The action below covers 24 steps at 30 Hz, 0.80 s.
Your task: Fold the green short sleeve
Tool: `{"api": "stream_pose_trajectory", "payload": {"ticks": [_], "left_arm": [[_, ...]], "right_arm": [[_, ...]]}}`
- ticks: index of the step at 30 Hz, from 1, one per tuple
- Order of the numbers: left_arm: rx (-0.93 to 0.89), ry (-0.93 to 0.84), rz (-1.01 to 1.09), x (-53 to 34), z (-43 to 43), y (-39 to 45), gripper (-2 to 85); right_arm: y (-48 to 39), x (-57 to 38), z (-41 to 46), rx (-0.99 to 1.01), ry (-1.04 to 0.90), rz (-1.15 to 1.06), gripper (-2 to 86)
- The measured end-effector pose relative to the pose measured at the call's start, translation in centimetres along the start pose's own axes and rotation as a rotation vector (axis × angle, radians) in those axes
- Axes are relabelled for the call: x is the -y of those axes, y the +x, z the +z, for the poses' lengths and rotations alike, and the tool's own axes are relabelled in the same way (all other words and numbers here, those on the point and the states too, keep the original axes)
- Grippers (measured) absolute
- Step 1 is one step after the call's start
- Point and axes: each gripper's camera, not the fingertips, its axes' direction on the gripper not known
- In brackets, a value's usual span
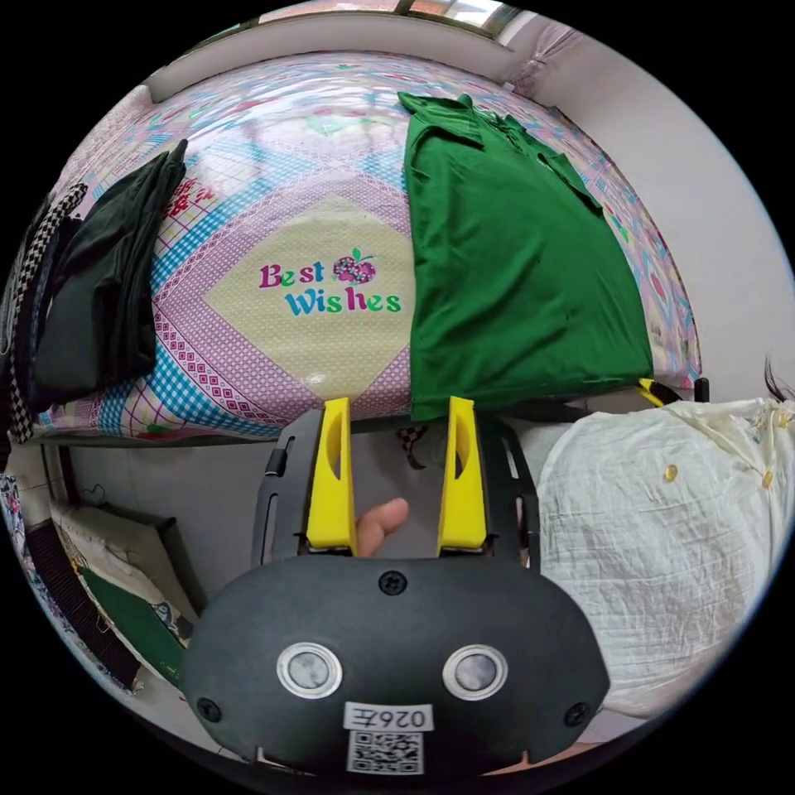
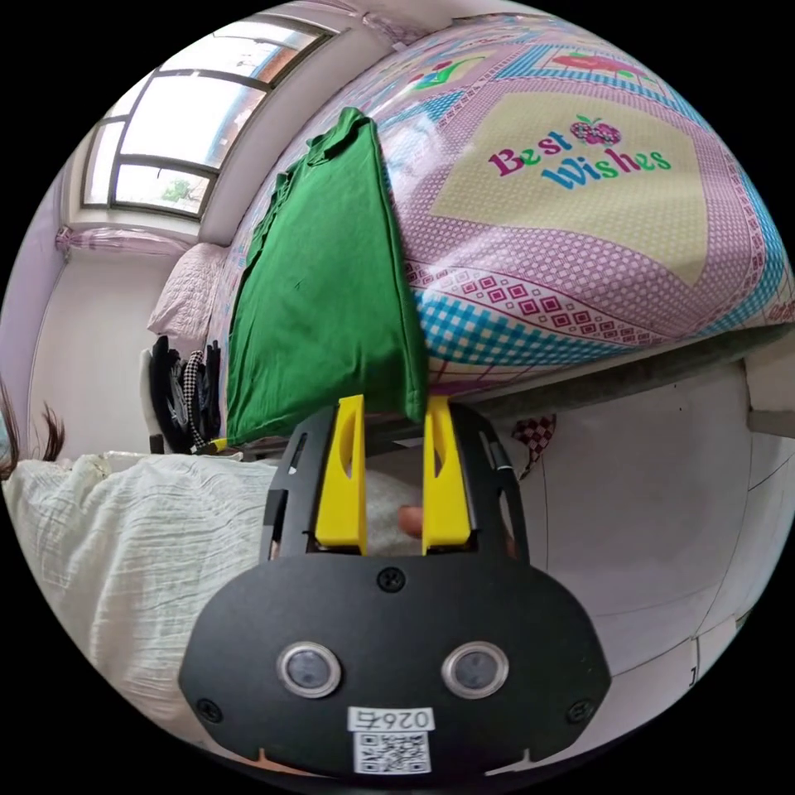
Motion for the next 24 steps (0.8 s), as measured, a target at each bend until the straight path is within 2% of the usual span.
{"api": "stream_pose_trajectory", "payload": {"ticks": [1,2,5,10,13,15,20,24], "left_arm": [[-0.035,-0.044,0.038,0.8,0.1,0.1,6.6],[-0.103,-0.088,0.063,1.7,0.5,0.2,6.2],[-0.114,-0.119,0.089,3.2,0.8,0.9,5.7],[-0.146,-0.167,0.125,5.0,0.5,0.3,1.1],[-0.252,-0.148,0.13,5.6,-1.1,-1.2,0.0],[-0.34,-0.106,0.112,5.6,-2.4,-2.6,-0.3],[-0.687,0.175,-0.035,4.4,-7.1,-8.4,-0.6],[-0.868,0.336,-0.106,3.2,-9.5,-11.6,-0.6]], "right_arm": [[0.0,0.3,0.0,0.007,-0.005,-0.001,4.7],[0.0,0.7,0.0,0.023,-0.015,-0.006,2.8],[-0.3,1.4,-0.7,0.019,-0.025,-0.023,-0.7],[-0.1,1.6,-2.1,0.045,-0.001,-0.034,-1.5],[0.2,1.4,-3.0,0.069,0.015,-0.024,-1.5],[0.5,1.1,-4.0,0.107,0.035,-0.017,-1.5],[1.3,0.3,-6.6,0.238,0.098,-0.026,-1.5],[1.6,-0.1,-8.2,0.281,0.083,-0.052,-1.5]]}}
